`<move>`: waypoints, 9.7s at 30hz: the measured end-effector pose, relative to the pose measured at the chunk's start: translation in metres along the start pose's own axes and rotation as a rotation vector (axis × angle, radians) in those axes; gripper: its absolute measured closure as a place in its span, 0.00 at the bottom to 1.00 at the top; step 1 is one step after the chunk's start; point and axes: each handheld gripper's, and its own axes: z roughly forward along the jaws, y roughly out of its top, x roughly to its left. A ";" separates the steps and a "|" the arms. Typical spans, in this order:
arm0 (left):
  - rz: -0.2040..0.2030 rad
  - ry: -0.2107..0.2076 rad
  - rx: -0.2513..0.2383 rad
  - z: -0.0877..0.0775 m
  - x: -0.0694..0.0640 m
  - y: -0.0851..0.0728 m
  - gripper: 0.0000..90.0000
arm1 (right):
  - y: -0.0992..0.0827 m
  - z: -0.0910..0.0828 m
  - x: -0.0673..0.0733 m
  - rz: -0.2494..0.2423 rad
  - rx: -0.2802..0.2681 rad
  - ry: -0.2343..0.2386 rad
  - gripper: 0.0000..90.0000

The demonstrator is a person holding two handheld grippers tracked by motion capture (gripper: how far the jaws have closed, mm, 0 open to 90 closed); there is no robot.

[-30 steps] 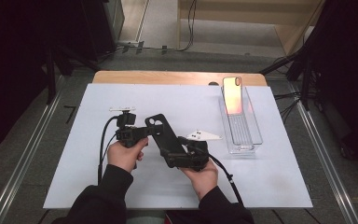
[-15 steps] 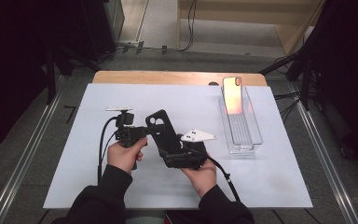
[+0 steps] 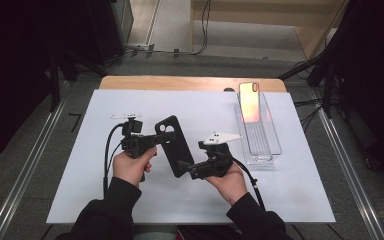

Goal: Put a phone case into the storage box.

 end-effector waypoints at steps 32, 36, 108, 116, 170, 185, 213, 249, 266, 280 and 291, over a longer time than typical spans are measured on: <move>0.360 0.057 -0.134 0.003 -0.011 -0.022 0.91 | -0.013 -0.018 -0.025 -0.007 0.076 -0.011 0.00; 0.393 0.067 -0.159 0.004 -0.017 -0.025 0.91 | -0.012 -0.018 -0.022 -0.014 0.043 -0.031 0.00; 0.324 0.019 -0.081 -0.010 -0.037 -0.039 0.49 | 0.004 0.001 -0.005 -0.015 -0.021 -0.094 0.14; 0.293 -0.020 -0.006 -0.012 -0.023 -0.035 0.41 | 0.005 -0.010 -0.019 0.002 -0.027 -0.117 0.14; 0.417 0.001 0.336 -0.031 0.027 -0.063 0.34 | 0.028 -0.072 -0.054 -0.002 0.006 -0.058 0.14; 0.393 0.033 0.316 -0.042 0.033 -0.067 0.34 | 0.040 -0.100 -0.070 0.047 -0.060 -0.162 0.14; 0.364 0.069 0.276 -0.056 0.036 -0.074 0.34 | 0.043 -0.134 -0.128 0.161 -0.160 -0.415 0.14; 0.361 0.073 0.268 -0.055 0.037 -0.076 0.34 | 0.036 -0.060 -0.215 0.314 -0.083 -0.558 0.14; 0.363 0.069 0.269 -0.054 0.037 -0.076 0.34 | 0.048 -0.031 -0.232 0.292 -0.009 -0.621 0.14; 0.357 0.066 0.263 -0.055 0.038 -0.076 0.34 | 0.068 -0.023 -0.242 0.274 -0.019 -0.654 0.14; 0.363 0.064 0.267 -0.055 0.037 -0.075 0.34 | 0.066 -0.022 -0.244 0.258 0.004 -0.643 0.08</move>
